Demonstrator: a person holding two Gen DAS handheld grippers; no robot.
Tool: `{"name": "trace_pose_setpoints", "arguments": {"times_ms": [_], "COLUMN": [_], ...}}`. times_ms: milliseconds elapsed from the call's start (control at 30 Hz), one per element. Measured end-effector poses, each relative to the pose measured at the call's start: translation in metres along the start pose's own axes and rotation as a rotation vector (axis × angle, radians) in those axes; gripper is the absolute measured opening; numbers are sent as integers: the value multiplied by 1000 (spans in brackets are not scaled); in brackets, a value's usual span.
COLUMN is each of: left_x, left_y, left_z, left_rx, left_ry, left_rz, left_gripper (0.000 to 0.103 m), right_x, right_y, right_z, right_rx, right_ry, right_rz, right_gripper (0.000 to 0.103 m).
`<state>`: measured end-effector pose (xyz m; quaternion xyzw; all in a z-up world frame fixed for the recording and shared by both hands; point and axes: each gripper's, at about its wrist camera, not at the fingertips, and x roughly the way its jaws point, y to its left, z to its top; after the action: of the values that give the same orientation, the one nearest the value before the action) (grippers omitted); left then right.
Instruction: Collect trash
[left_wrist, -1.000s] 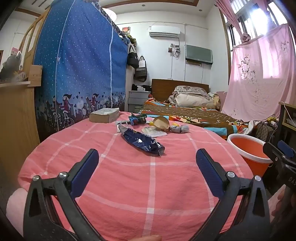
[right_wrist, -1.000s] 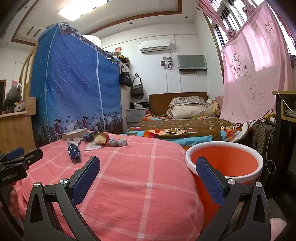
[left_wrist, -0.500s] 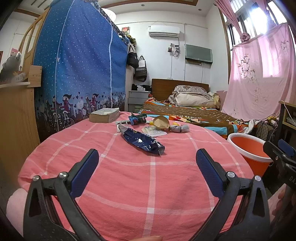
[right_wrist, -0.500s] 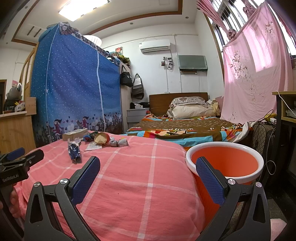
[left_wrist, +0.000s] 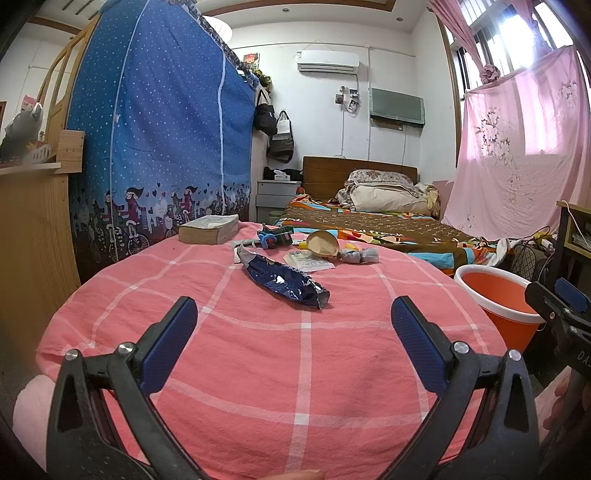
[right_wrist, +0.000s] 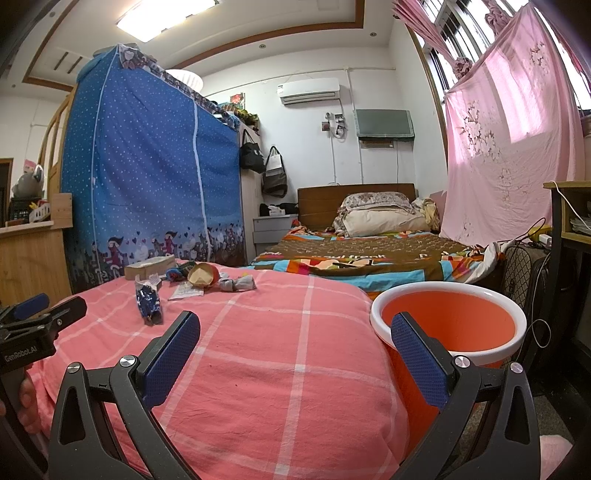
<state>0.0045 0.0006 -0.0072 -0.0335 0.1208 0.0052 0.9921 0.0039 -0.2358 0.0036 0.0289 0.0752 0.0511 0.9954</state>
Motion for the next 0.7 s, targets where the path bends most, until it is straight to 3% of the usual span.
{"name": "trace_pose_setpoints", "arguments": {"times_ms": [700], "left_x": [-3], "left_y": [3], "left_z": [3], "left_rx": [4], "left_ry": [2], "left_rz": [10], "left_gripper": [103], "right_x": [0], "right_y": [0], "right_z": [1], "right_rx": [-1], "right_ry": [2], "right_rz": [0], "right_gripper": [103]}}
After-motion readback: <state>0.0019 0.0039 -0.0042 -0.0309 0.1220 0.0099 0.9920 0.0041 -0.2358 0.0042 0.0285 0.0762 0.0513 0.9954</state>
